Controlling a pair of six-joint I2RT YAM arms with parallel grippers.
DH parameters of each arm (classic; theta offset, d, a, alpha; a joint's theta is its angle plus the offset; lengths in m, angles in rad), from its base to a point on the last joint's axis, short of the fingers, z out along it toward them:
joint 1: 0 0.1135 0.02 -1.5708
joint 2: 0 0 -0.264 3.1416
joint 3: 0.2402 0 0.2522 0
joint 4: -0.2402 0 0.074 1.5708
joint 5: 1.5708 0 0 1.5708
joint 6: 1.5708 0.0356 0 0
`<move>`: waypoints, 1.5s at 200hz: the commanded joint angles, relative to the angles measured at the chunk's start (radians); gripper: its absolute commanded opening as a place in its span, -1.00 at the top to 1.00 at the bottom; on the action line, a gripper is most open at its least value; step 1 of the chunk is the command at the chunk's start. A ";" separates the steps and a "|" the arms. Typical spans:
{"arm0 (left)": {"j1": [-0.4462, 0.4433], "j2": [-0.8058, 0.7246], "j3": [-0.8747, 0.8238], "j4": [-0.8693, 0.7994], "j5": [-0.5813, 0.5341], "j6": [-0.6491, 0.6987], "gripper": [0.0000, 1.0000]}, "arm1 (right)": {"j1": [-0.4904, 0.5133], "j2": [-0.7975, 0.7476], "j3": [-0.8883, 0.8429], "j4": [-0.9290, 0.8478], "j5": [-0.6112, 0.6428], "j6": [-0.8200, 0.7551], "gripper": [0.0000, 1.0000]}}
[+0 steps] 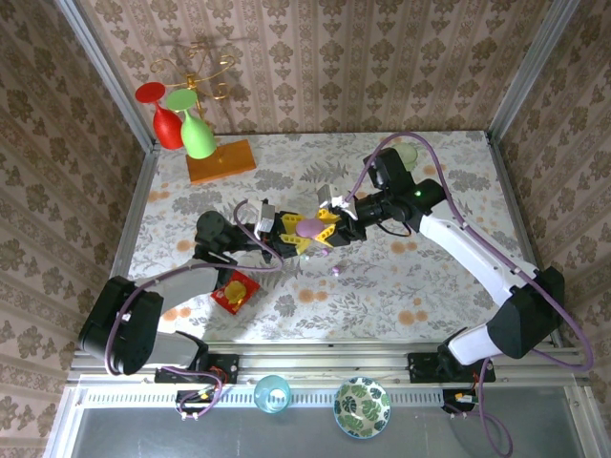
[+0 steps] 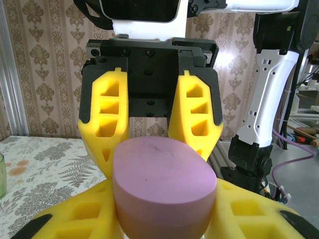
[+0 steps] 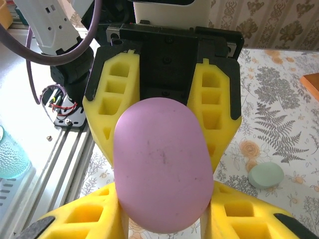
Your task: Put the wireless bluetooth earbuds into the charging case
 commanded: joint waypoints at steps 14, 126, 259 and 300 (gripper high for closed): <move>-0.011 -0.025 0.004 0.004 -0.023 0.023 0.05 | 0.001 -0.053 -0.066 0.120 -0.088 0.094 0.35; -0.010 -0.045 -0.006 -0.039 -0.079 0.067 -0.27 | -0.021 -0.053 -0.135 0.258 -0.127 0.206 0.35; -0.006 -0.048 -0.009 -0.055 -0.101 0.085 -0.12 | -0.024 -0.047 -0.124 0.250 -0.089 0.214 0.36; -0.006 -0.051 -0.011 -0.039 -0.112 0.075 -0.16 | -0.024 -0.044 -0.123 0.251 -0.064 0.217 0.36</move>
